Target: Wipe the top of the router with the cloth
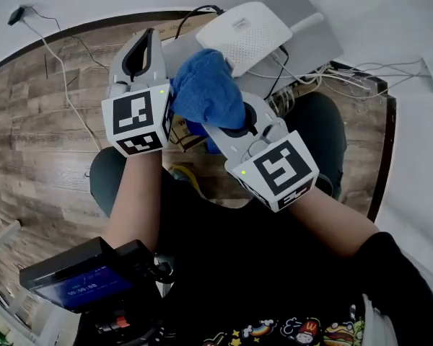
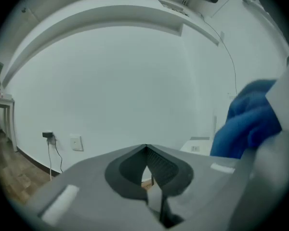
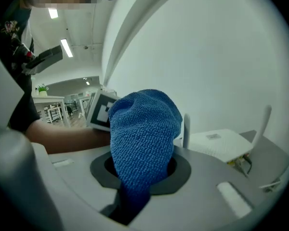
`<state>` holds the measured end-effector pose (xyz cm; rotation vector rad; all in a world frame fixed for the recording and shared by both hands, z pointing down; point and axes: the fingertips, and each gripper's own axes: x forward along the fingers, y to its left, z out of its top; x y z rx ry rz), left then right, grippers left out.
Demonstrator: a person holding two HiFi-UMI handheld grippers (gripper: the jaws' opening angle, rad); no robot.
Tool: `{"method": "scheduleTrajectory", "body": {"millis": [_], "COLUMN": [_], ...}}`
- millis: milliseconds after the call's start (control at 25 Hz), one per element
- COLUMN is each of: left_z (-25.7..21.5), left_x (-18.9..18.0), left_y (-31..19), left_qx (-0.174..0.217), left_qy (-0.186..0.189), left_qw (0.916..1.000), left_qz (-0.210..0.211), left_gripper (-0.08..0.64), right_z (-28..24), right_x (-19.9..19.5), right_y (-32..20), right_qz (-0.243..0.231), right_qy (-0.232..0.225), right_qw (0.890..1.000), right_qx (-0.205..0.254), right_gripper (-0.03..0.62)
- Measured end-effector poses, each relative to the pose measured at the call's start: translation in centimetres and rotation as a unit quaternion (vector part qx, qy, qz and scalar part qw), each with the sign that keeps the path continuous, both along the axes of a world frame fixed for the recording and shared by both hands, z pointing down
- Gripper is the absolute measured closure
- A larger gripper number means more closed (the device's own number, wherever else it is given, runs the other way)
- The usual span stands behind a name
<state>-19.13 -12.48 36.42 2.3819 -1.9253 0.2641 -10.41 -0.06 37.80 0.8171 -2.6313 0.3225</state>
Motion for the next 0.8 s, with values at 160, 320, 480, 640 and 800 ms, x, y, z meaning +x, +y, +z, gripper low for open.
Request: {"method": "scheduleTrajectory", "body": {"millis": [160, 320, 480, 640, 800], "left_z": [1.0, 0.7, -0.4, -0.8, -1.6], "left_x": [1.8, 3.0, 3.5, 4.1, 5.0], "left_y": [1.0, 0.5, 0.8, 1.5, 1.0], "left_qx": [-0.021, -0.010, 0.003, 0.004, 0.006], "left_qy": [0.001, -0.016, -0.043, -0.053, -0.048], "left_qw": [0.9996, 0.9992, 0.9983, 0.9978, 0.9980], "left_qz": [0.018, 0.034, 0.040, 0.040, 0.041], "left_gripper": [0.560, 0.560, 0.560, 0.560, 0.560], "right_z": [4.3, 6.1, 3.8, -0.4, -3.5], "right_x": [0.9, 1.5, 1.9, 2.3, 3.7], "right_y": [0.9, -0.4, -1.8, -1.8, -2.5], "right_qz": [0.000, 0.018, 0.028, 0.015, 0.035], "right_qy": [0.034, 0.033, 0.021, 0.010, -0.036], "right_qw": [0.998, 0.996, 0.999, 1.000, 0.998], "right_qx": [-0.048, -0.079, -0.039, 0.022, 0.024], "right_gripper": [0.477, 0.477, 0.477, 0.477, 0.477]}}
